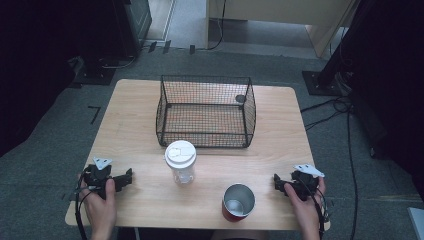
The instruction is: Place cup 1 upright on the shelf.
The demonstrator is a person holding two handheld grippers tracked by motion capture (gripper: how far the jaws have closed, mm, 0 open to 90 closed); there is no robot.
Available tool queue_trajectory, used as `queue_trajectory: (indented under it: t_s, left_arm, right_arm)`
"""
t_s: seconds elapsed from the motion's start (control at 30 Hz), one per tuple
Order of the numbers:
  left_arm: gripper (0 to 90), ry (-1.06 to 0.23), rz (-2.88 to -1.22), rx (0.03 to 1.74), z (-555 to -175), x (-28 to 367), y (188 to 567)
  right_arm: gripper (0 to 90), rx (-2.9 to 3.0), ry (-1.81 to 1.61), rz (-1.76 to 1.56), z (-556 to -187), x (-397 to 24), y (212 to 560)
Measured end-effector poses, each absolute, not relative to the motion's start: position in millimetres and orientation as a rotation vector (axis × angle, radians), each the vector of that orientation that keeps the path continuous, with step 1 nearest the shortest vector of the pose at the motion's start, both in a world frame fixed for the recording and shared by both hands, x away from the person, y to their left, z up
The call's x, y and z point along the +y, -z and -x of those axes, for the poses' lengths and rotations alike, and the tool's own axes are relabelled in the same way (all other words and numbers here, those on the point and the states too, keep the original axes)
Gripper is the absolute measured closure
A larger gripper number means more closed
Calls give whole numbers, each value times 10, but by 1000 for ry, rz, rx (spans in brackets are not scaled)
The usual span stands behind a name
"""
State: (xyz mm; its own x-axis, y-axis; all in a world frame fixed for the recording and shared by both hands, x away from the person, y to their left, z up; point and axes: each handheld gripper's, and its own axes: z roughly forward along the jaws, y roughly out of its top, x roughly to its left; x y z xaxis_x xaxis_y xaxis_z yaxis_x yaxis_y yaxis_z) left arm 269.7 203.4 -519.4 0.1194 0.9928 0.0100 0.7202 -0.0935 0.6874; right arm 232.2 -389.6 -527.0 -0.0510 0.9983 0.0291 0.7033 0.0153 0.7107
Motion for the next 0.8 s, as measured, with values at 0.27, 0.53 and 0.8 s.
queue_trajectory:
  t_s: [0.27, 0.53, 0.8]
  left_arm:
    - [0, -669, -1874, 1655, -2696, 2034, 5193]
    - [0, -681, -1853, 1685, -2704, 2004, 5194]
    - [0, -681, -1852, 1685, -2704, 2004, 5194]
  right_arm:
    - [0, 1833, -874, -1758, -2246, -3948, 5206]
    - [0, 1928, -1038, -1601, -2125, -3804, 4983]
    - [0, 2025, -1091, -1470, -1989, -3669, 4879]
